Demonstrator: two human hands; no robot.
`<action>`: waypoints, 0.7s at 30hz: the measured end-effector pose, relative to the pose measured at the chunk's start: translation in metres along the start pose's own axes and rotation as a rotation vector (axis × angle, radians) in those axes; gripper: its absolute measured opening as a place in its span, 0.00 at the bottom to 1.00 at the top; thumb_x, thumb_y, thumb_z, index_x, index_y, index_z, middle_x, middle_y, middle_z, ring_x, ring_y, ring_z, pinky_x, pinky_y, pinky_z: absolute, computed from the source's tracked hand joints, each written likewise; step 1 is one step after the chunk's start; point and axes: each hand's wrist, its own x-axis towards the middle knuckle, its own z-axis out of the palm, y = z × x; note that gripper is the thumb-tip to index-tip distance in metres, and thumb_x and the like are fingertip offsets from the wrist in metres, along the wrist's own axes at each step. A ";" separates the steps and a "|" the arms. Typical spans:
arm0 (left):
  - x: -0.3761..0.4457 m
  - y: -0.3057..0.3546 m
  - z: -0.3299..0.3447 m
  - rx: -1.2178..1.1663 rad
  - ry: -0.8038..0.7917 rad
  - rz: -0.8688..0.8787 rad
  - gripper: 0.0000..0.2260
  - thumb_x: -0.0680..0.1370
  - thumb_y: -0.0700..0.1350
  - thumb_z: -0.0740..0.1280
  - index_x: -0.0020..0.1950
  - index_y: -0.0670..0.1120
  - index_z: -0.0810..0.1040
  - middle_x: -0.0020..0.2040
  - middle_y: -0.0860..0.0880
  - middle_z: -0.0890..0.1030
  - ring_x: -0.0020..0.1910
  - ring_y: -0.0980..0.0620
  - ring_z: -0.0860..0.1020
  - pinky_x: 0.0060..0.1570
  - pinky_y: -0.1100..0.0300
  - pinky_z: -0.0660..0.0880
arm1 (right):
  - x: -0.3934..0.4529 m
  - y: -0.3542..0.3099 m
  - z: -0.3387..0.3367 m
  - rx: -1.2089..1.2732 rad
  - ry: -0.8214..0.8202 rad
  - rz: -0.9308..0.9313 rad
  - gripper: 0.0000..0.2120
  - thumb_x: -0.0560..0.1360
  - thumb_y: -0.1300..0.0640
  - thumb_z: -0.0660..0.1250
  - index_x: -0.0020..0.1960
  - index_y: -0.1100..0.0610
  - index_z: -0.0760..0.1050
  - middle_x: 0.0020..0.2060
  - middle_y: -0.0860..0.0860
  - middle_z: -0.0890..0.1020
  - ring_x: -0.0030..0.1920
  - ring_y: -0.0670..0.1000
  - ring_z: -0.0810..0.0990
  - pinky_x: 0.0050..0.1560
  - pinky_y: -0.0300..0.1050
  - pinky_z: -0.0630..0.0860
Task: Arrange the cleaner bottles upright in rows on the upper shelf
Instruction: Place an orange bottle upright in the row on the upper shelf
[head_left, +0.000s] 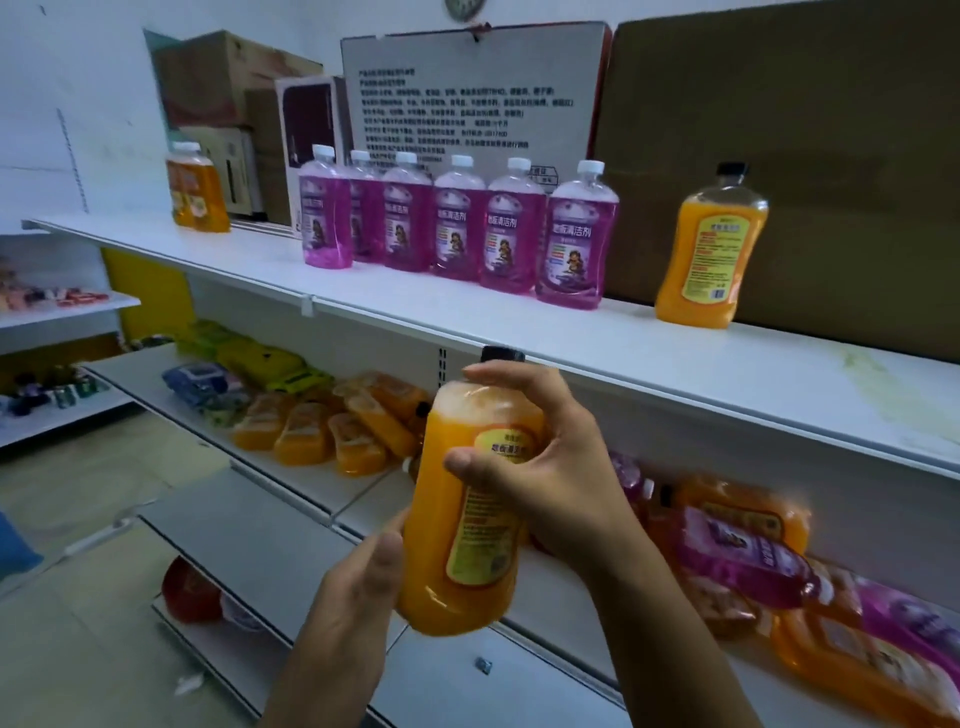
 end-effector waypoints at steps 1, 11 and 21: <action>0.000 0.002 -0.004 -0.009 -0.051 0.046 0.37 0.54 0.79 0.67 0.57 0.60 0.76 0.50 0.59 0.85 0.53 0.57 0.82 0.44 0.66 0.78 | 0.004 -0.005 0.005 -0.075 0.043 -0.026 0.26 0.63 0.39 0.75 0.59 0.30 0.73 0.60 0.40 0.72 0.60 0.42 0.74 0.53 0.40 0.80; 0.041 0.036 0.046 0.199 -0.281 0.318 0.26 0.68 0.58 0.72 0.63 0.62 0.68 0.54 0.67 0.79 0.53 0.67 0.79 0.48 0.70 0.76 | 0.007 -0.051 -0.047 -0.337 0.302 -0.039 0.24 0.71 0.43 0.73 0.65 0.39 0.73 0.63 0.42 0.72 0.62 0.40 0.74 0.56 0.37 0.78; 0.092 0.085 0.162 0.216 -0.626 0.472 0.22 0.70 0.56 0.68 0.62 0.61 0.66 0.56 0.64 0.79 0.56 0.68 0.78 0.52 0.67 0.78 | -0.018 -0.112 -0.176 -0.602 0.254 0.011 0.33 0.73 0.61 0.75 0.70 0.40 0.65 0.67 0.50 0.67 0.58 0.46 0.78 0.50 0.36 0.80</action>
